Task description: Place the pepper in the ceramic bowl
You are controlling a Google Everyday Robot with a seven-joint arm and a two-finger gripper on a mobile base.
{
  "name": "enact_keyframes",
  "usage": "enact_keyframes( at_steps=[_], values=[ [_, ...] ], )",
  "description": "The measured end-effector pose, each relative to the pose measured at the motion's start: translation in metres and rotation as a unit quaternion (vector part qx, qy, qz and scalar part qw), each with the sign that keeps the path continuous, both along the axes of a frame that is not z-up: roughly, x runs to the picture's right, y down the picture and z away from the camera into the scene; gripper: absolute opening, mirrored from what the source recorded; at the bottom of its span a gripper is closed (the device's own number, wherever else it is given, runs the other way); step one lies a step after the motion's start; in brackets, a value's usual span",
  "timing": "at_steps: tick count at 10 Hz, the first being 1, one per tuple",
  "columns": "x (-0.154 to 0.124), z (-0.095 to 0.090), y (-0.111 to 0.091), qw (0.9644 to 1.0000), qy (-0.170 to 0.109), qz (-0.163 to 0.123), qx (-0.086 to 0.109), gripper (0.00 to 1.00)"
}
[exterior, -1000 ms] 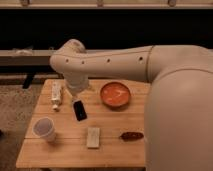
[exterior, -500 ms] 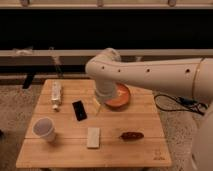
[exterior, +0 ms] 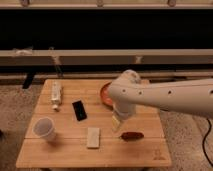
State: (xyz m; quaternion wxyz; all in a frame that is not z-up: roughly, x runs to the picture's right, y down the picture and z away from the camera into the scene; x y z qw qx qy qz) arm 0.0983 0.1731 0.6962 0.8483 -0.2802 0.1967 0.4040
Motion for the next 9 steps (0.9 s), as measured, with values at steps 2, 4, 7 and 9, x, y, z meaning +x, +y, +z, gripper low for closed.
enact_keyframes(
  at_steps=[2, 4, 7, 9],
  values=[
    [0.001, 0.002, 0.004, 1.0000, -0.001, -0.004, 0.002, 0.80],
    [0.001, 0.002, 0.003, 1.0000, -0.001, -0.004, 0.002, 0.80],
    [0.002, 0.005, 0.004, 0.9998, -0.017, -0.011, -0.003, 0.80],
    [0.010, 0.023, 0.018, 0.9961, -0.074, -0.046, -0.010, 0.80]
  ],
)
